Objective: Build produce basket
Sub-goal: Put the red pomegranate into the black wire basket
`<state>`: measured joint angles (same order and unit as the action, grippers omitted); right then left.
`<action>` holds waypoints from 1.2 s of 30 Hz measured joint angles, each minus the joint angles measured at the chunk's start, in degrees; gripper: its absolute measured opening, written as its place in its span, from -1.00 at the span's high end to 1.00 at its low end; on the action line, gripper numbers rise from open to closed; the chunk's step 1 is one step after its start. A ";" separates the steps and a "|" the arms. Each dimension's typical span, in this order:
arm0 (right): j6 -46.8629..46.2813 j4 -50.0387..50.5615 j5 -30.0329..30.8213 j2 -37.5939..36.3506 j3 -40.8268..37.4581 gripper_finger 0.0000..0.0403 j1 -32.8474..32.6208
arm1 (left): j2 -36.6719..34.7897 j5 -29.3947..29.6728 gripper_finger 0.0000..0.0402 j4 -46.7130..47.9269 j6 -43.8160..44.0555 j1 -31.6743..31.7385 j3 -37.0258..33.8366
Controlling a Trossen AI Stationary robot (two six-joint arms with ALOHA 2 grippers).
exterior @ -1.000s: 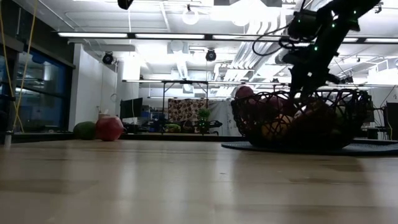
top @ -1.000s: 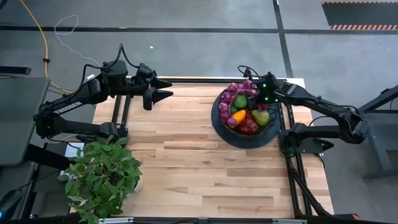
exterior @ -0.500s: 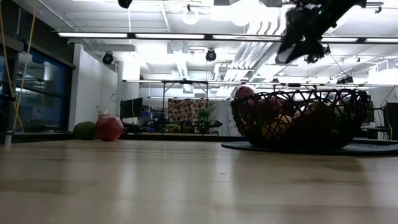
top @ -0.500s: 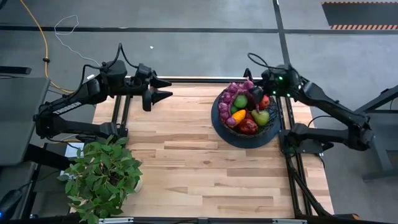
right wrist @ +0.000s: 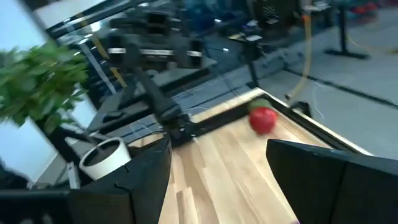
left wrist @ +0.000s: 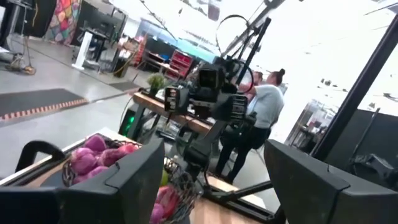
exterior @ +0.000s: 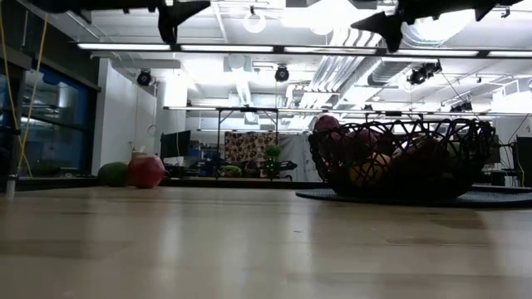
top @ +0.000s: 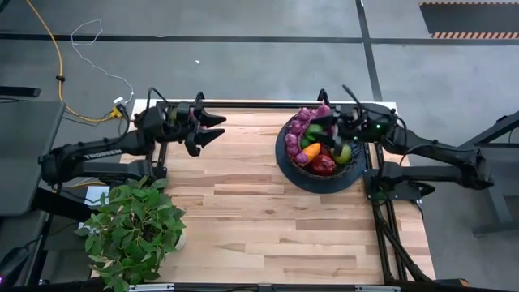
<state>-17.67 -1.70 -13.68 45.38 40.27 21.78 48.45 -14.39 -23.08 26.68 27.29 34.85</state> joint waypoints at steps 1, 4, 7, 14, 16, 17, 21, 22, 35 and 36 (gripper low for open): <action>1.17 -1.42 0.00 0.76 0.00 -0.26 -0.86 | -0.17 0.04 -0.32 -0.83 0.11 0.08 -0.89; 4.23 -5.46 0.05 3.30 0.00 -0.26 -3.05 | -0.36 0.06 -0.32 -0.71 0.13 0.13 -1.59; 4.69 -7.93 0.09 5.50 0.00 -0.26 -4.02 | -0.36 -0.26 -0.32 -0.62 0.04 0.13 -1.59; 5.33 -8.02 0.18 7.14 0.00 -0.26 -4.02 | -0.40 -0.44 -0.32 -0.43 -3.10 0.13 -1.59; 6.14 -8.07 0.18 7.14 0.02 -0.26 -4.02 | -0.40 -0.67 -0.32 -0.31 -3.98 0.10 -1.59; 6.14 -8.04 0.18 7.14 0.04 -0.26 -4.02 | -0.40 -0.87 -0.32 -0.31 -4.21 0.10 -1.59; 5.93 -8.68 0.18 7.13 0.13 -0.26 -4.00 | -0.40 -0.59 -0.32 -0.67 -1.44 0.08 -1.59; 5.89 -8.63 0.18 7.13 0.13 -0.26 -4.00 | -0.40 -0.58 -0.32 -0.71 -0.09 0.10 -1.57; 5.75 -8.54 0.18 7.11 0.15 -0.26 -4.00 | -0.40 0.21 -0.32 -0.57 -1.35 0.13 -1.55; 5.77 -8.54 0.18 7.11 0.15 -0.26 -4.00 | -0.40 0.17 -0.32 -0.34 -1.06 0.18 -1.55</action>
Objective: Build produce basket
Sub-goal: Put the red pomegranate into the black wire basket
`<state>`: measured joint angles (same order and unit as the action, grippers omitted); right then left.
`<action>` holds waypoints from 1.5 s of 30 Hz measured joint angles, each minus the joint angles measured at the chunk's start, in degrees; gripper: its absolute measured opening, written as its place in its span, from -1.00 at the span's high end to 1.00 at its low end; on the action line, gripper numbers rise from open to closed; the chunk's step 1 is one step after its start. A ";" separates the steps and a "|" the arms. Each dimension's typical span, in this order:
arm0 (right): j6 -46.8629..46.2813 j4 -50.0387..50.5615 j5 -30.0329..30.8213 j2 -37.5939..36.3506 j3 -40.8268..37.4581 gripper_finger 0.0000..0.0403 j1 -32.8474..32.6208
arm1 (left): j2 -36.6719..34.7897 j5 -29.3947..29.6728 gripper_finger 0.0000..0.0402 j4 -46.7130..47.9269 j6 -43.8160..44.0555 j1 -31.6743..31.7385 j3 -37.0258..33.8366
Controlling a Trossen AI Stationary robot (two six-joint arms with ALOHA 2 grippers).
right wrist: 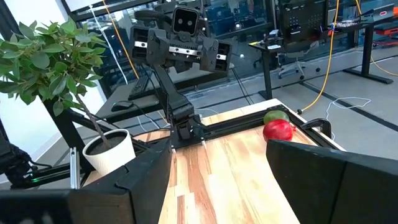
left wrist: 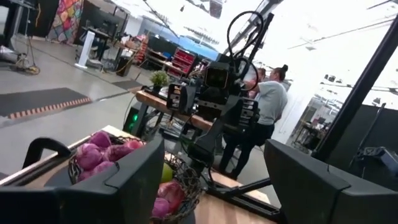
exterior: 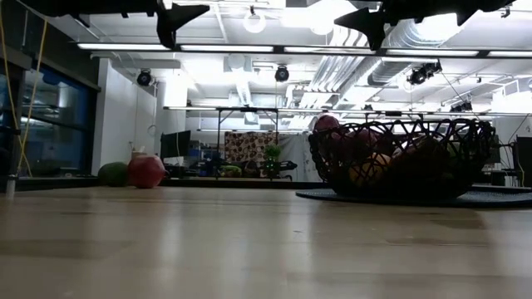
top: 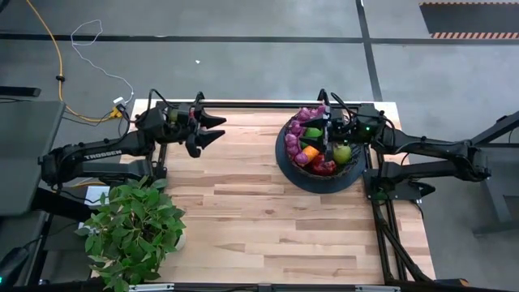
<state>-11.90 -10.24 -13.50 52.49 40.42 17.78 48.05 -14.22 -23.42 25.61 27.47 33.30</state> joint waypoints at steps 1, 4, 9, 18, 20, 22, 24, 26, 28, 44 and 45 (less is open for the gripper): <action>-0.02 0.00 0.02 0.00 0.00 -0.26 0.00 | 0.00 -0.21 -0.34 0.44 0.04 0.16 0.00; -0.01 0.01 0.02 0.00 0.00 -0.26 0.00 | 0.00 -0.96 -0.47 3.26 0.46 0.88 0.00; -0.01 0.00 0.02 0.00 0.00 -0.26 0.00 | 0.07 -2.59 -0.85 13.47 0.42 2.26 2.63; 0.00 0.02 0.02 0.00 0.02 -0.26 0.00 | -0.63 0.27 -0.91 21.27 -1.82 2.62 5.55; 0.00 0.02 0.02 0.00 0.02 -0.26 0.00 | -0.80 1.02 -0.92 22.51 -0.14 2.60 5.58; 0.00 0.02 0.02 0.00 0.02 -0.26 0.00 | -0.69 5.14 -0.92 24.38 3.71 2.58 5.58; 0.00 0.04 0.02 0.00 0.04 -0.26 0.02 | 0.28 9.87 -0.92 25.72 6.59 2.84 5.60; 0.00 0.04 0.04 0.00 0.04 -0.26 0.00 | 1.81 12.33 -0.92 29.34 8.54 3.92 6.21; 0.00 0.04 0.04 -0.02 0.07 -0.26 0.01 | 3.92 12.89 -0.92 35.07 9.65 6.14 9.10; 0.35 0.57 0.06 -0.02 0.07 -0.26 0.22 | 29.15 33.39 -0.92 70.28 4.12 19.88 21.79; 0.36 0.58 0.06 -0.02 0.07 -0.26 0.22 | 30.14 34.19 -0.92 69.95 4.16 20.25 21.79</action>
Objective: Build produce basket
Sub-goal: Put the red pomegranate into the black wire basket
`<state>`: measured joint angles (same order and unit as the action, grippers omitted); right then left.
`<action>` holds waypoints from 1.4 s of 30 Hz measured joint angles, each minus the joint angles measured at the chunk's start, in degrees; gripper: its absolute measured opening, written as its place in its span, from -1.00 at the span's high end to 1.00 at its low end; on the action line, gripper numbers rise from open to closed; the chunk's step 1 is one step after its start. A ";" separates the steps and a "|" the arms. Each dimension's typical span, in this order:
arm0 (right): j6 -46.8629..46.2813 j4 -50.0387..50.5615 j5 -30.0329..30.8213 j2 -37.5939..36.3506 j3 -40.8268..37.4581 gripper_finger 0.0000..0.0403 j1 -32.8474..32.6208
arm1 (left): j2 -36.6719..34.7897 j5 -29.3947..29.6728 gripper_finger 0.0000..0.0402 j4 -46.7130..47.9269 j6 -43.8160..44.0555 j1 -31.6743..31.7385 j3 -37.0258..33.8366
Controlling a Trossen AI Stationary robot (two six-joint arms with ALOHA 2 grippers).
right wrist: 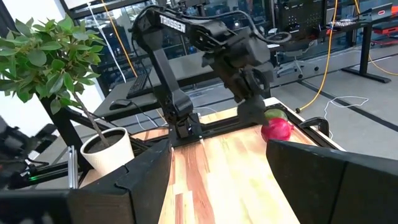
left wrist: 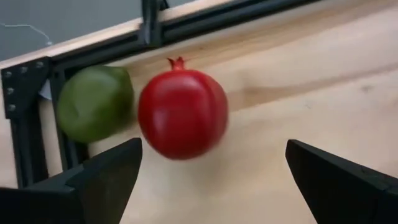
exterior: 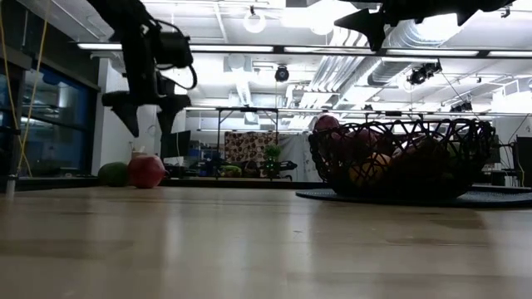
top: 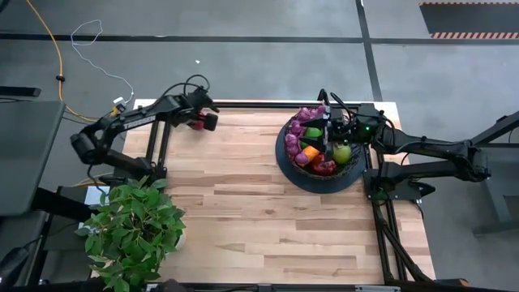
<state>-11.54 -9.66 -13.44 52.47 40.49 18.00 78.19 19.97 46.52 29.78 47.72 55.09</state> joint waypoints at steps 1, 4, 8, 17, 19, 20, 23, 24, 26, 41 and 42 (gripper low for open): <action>-0.03 0.01 -0.01 0.00 0.00 -0.26 0.00 | 0.88 0.57 -0.92 -0.59 0.03 0.42 0.00; -0.10 0.02 0.00 0.00 0.00 -0.26 0.00 | 3.17 0.83 -0.92 -3.13 0.00 2.01 0.00; -0.12 0.07 -0.01 0.00 0.00 -0.26 0.00 | 4.74 1.26 -0.92 -4.68 1.52 4.50 0.00; 0.03 0.19 -0.01 0.00 0.00 -0.26 0.00 | 8.38 -2.45 -0.92 -8.90 2.88 8.74 0.00; 0.03 0.19 -0.01 0.00 0.00 -0.26 0.00 | 9.17 -3.37 -0.92 -10.41 3.10 9.29 0.00; 0.03 0.20 -0.01 0.00 0.00 -0.26 0.00 | 9.48 -3.54 -0.92 -10.58 3.37 9.44 0.00; 0.03 0.19 -0.01 0.00 0.00 -0.26 0.00 | 10.68 -4.28 -0.92 -10.27 4.78 10.04 -0.01; 0.06 0.21 0.01 0.00 0.00 -0.26 0.00 | 10.96 -4.47 -0.92 -10.26 5.06 10.08 -0.02; 0.06 0.26 0.23 0.00 0.00 -0.26 0.00 | 11.44 -4.48 -0.92 -10.29 5.16 10.08 -0.02; 0.06 0.37 1.39 0.00 0.00 -0.26 0.00 | 15.68 -6.72 -0.92 -10.68 6.02 9.95 0.17; 0.06 0.36 1.39 0.00 0.00 -0.26 0.00 | 15.72 -6.84 -0.92 -10.73 6.02 9.95 0.17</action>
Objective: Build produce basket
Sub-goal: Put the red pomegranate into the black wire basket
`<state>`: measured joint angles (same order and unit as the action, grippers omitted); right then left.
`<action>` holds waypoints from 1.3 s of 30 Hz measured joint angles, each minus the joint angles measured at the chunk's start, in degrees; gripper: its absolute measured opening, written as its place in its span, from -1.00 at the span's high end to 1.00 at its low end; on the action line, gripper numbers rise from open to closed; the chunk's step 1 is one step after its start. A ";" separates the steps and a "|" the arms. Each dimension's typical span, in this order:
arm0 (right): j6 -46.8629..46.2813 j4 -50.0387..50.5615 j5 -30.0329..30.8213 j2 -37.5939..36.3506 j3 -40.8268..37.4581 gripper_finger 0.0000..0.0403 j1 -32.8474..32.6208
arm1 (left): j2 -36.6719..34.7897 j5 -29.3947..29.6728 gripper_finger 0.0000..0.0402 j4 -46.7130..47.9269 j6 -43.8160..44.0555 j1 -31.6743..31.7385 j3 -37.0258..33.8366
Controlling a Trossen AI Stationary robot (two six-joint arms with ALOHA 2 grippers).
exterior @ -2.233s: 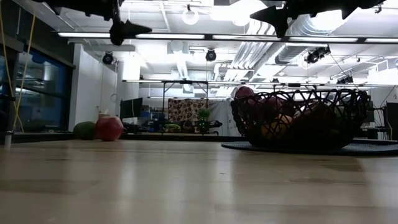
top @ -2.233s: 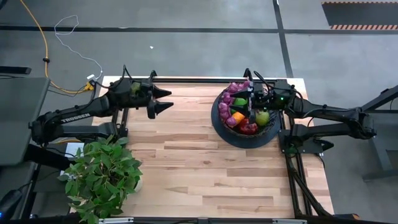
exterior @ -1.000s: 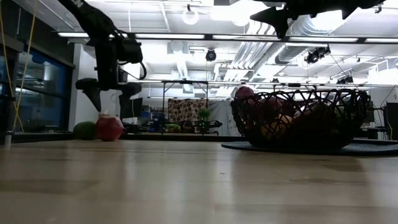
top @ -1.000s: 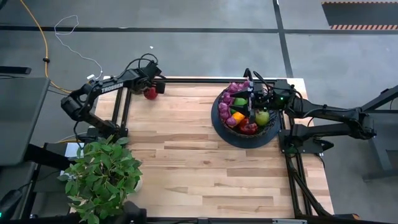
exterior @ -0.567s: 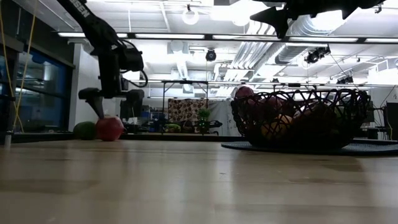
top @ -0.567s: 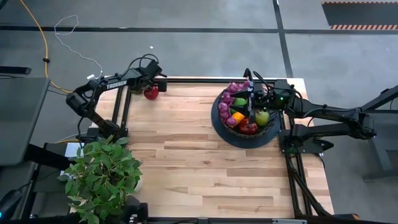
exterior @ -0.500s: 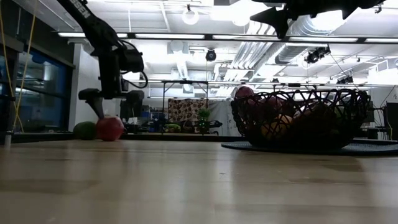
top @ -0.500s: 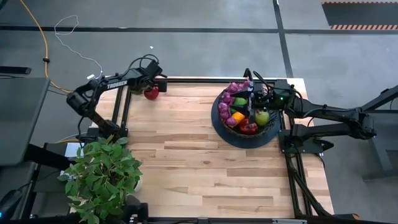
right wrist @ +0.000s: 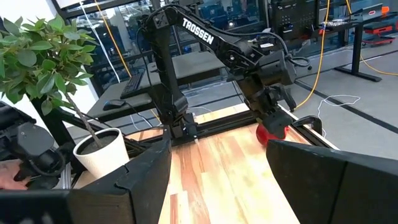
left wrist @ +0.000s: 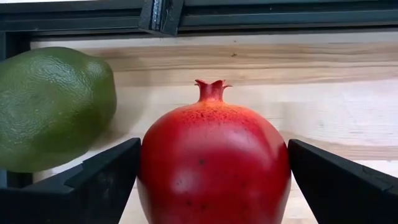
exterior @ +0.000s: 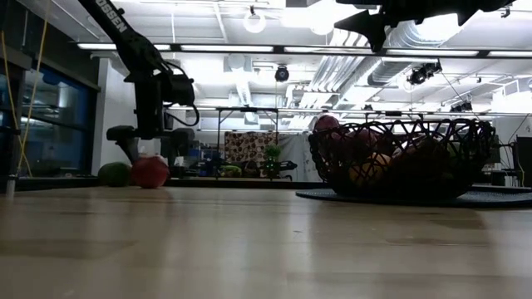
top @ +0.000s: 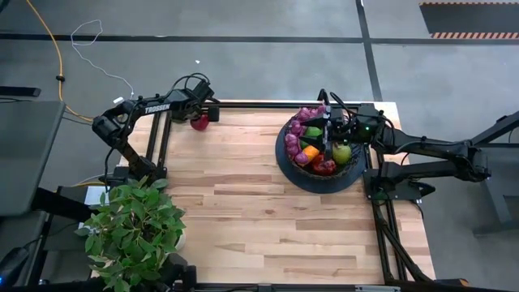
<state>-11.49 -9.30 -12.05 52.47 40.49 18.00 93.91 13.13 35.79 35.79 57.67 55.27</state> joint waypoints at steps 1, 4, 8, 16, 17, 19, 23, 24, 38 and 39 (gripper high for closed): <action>0.01 0.02 -0.02 0.00 0.00 -0.26 0.00 | 0.00 -0.14 -0.92 0.02 0.02 0.02 -0.01; 0.00 0.00 -0.02 0.00 0.00 -0.26 0.00 | 0.01 -0.53 -0.92 0.13 -0.41 -0.09 -0.04; 0.02 0.00 -0.02 0.00 0.00 -0.26 0.00 | 0.07 -0.66 -0.92 0.24 -0.44 -0.42 -0.09; -0.24 0.00 -0.04 0.00 0.00 -0.26 0.00 | -0.19 -2.20 -0.90 0.68 -0.42 -0.42 -0.14; -0.26 0.00 -0.04 0.00 0.00 -0.26 0.00 | -0.44 -2.73 -0.89 0.86 -0.41 -0.42 -0.19; -0.26 0.00 -0.04 0.02 0.00 -0.26 0.00 | -1.15 -3.86 -0.87 1.12 -0.39 -0.44 -0.34; -0.36 0.00 -0.04 0.02 0.00 -0.26 0.00 | -3.30 -4.64 -0.82 1.14 -0.35 -0.50 -0.46; -0.42 0.00 -0.04 0.02 0.00 -0.26 0.00 | -3.87 -4.80 -0.81 1.04 -0.34 -0.49 -0.42; -3.45 -2.32 -0.11 0.02 0.00 -0.26 -0.04 | -22.28 -17.83 -0.80 -17.72 -3.33 -9.09 -0.35; -3.71 -2.82 -0.13 0.02 0.00 -0.26 -0.04 | -23.94 -19.16 -0.80 -20.06 -4.11 -10.58 -0.35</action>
<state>-15.20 -12.12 -12.19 52.49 40.49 17.96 69.97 -6.03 15.73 31.68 47.08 54.92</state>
